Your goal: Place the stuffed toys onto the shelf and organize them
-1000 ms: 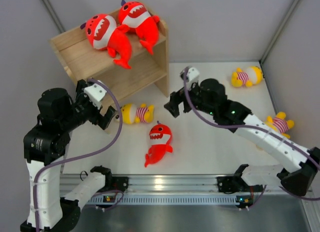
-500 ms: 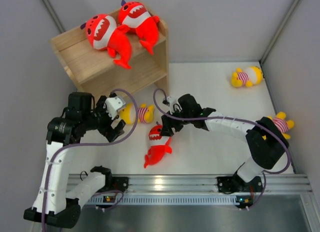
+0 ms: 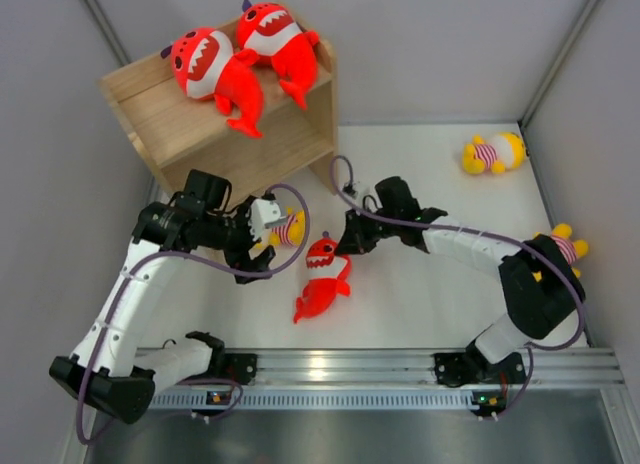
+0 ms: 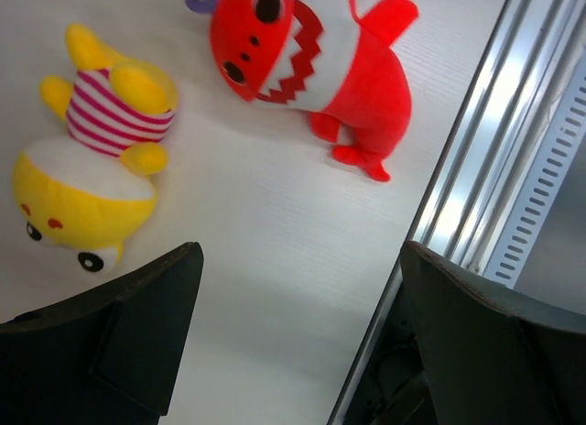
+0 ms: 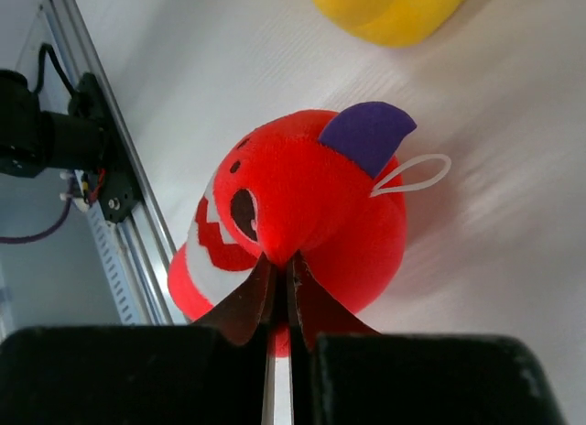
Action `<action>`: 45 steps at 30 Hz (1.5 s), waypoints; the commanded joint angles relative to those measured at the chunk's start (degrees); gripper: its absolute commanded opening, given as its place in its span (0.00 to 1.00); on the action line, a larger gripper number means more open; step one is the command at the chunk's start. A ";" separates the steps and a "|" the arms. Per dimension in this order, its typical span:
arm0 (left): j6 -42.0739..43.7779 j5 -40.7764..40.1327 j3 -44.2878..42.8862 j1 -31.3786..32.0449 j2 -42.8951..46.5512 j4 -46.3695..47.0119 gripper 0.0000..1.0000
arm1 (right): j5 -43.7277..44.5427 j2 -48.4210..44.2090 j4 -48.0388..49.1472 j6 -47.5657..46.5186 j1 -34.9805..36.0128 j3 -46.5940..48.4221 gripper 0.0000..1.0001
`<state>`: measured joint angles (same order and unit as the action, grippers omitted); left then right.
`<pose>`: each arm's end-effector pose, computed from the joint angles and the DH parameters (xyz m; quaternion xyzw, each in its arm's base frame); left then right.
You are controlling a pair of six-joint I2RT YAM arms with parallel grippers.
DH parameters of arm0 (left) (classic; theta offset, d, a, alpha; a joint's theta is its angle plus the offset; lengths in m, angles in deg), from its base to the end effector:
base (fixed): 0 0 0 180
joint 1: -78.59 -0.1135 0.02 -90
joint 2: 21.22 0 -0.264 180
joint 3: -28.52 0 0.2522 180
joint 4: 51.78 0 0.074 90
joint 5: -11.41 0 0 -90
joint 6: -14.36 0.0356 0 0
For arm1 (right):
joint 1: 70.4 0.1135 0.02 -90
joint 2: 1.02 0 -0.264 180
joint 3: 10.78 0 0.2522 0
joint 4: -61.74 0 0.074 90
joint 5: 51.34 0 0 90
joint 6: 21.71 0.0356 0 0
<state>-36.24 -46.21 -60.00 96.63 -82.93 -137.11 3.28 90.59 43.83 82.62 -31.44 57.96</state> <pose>0.1598 -0.0721 0.3710 0.5105 0.7743 -0.2154 0.3057 0.2497 0.2284 0.2121 -0.3084 0.8193 0.4249 0.2307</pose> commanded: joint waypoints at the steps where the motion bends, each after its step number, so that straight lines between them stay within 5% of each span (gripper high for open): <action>1: 2.87 1.89 -0.47 4.27 -1.83 0.47 0.95 | -6.72 -9.60 -2.16 3.78 -8.00 3.19 0.00; 5: 7.09 3.48 -3.72 7.96 -2.53 0.64 0.99 | 2.67 -15.84 -18.08 -3.42 -11.10 15.21 0.00; 9: 6.84 1.12 -7.84 9.11 -4.11 2.74 0.99 | 0.40 -18.74 -23.10 -2.99 -12.94 22.42 0.00; 25: 5.26 8.22 -19.54 11.05 -5.07 3.19 0.99 | -8.48 -13.05 -28.20 -8.61 -10.23 42.30 0.00; 38: 0.24 1.29 -18.94 15.44 -8.77 8.02 0.97 | -13.84 -1.79 -26.98 -6.77 -6.44 59.36 0.00; 41: -0.81 0.93 -18.84 15.97 -9.65 8.81 0.59 | -13.84 -1.27 -25.66 -5.98 -5.65 59.71 0.00; 42: -1.07 0.76 -19.02 16.23 -9.92 8.82 0.22 | -13.93 -1.26 -25.13 -5.80 -5.48 59.72 0.00; 43: -1.86 0.67 -19.10 16.41 -10.18 8.82 0.00 | -13.93 -1.26 -25.04 -5.54 -5.39 59.72 0.00; 45: -3.09 1.28 -19.63 16.59 -10.01 9.52 0.00 | -13.49 -1.26 -25.04 -5.28 -5.38 59.72 0.00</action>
<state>-37.10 -45.49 -79.26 112.61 -93.11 -131.05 -8.85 89.39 14.57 76.06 -37.60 114.52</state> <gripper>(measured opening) 0.043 0.018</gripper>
